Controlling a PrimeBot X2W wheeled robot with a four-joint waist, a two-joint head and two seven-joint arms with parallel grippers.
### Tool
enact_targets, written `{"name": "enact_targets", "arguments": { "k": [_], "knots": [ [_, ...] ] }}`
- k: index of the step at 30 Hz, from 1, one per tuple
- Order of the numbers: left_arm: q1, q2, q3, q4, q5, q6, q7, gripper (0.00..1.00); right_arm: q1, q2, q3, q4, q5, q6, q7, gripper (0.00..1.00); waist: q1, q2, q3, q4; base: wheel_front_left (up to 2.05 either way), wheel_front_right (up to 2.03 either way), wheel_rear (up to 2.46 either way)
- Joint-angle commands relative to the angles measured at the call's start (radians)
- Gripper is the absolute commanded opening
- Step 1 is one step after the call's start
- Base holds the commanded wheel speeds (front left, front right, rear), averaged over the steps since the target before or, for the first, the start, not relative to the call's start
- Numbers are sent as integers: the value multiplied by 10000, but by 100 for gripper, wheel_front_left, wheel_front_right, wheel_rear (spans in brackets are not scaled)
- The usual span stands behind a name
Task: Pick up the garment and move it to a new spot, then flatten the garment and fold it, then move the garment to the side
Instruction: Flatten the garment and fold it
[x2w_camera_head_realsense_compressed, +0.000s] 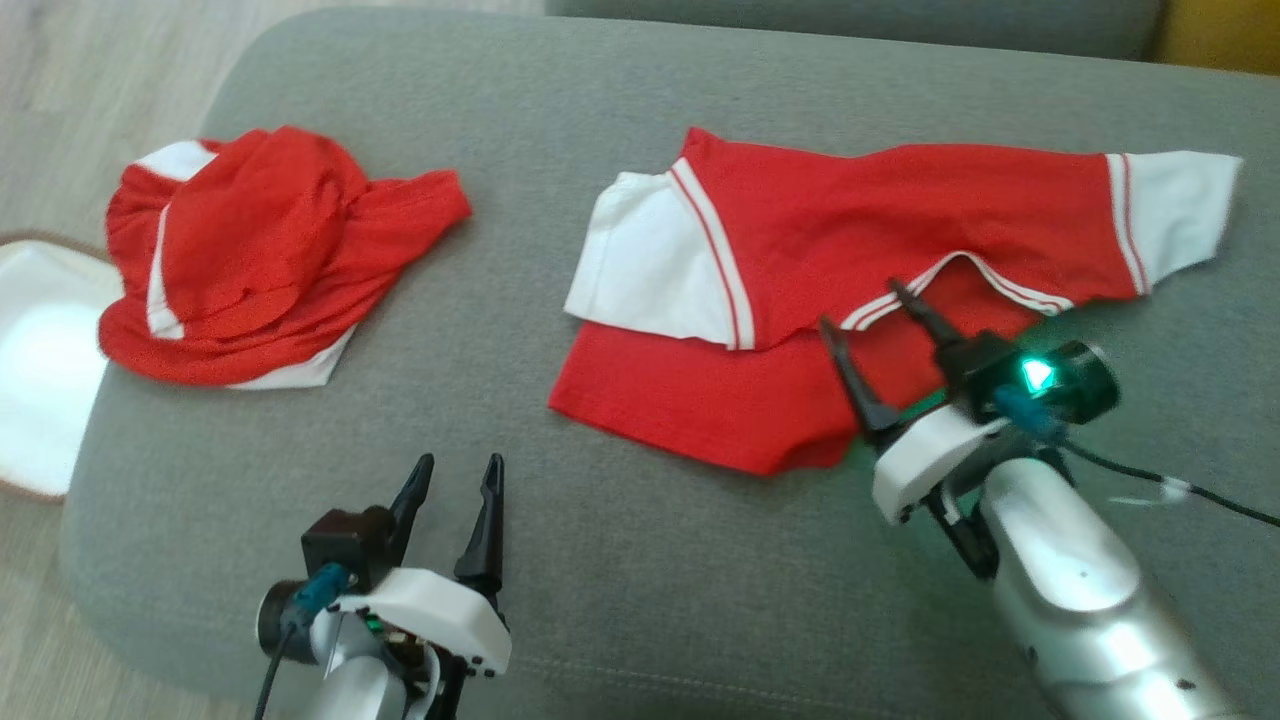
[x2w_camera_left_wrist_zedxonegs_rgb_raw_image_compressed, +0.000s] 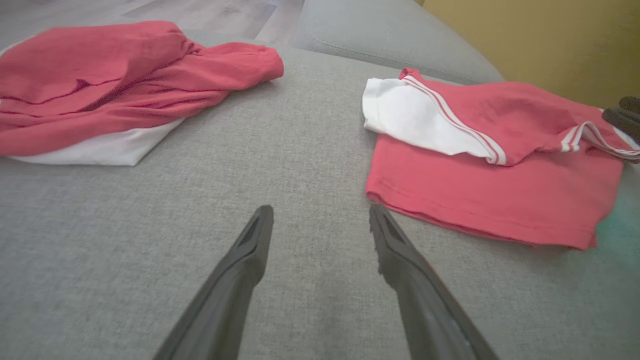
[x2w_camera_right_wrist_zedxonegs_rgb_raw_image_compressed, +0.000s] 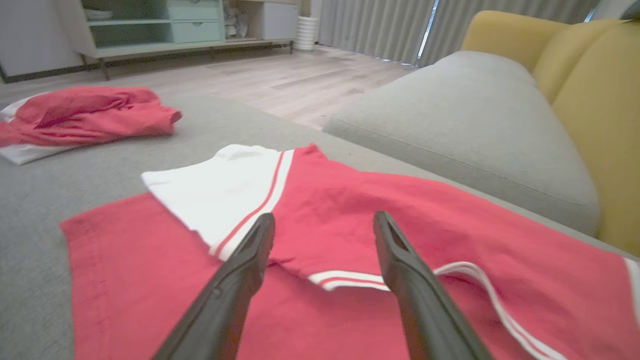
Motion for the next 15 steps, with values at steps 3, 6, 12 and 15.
{"name": "enact_targets", "arguments": {
  "k": [3,6,12,15],
  "knots": [
    [-67,56,221,-297,-102,21,-59,100,-765,-62,683,251,132,65,272,100,0,0,133,322,0,0,0],
    [-88,56,118,-334,-203,58,-59,100,-1156,-238,1154,831,44,65,550,100,0,0,208,601,0,0,0],
    [-59,56,86,-386,-327,149,-59,100,-1541,-452,1784,1728,66,65,844,100,0,0,266,867,0,0,0],
    [-24,56,117,-417,-347,175,-59,100,-1591,-552,2059,1905,197,65,806,100,0,0,271,869,0,0,0]
  ]
}}
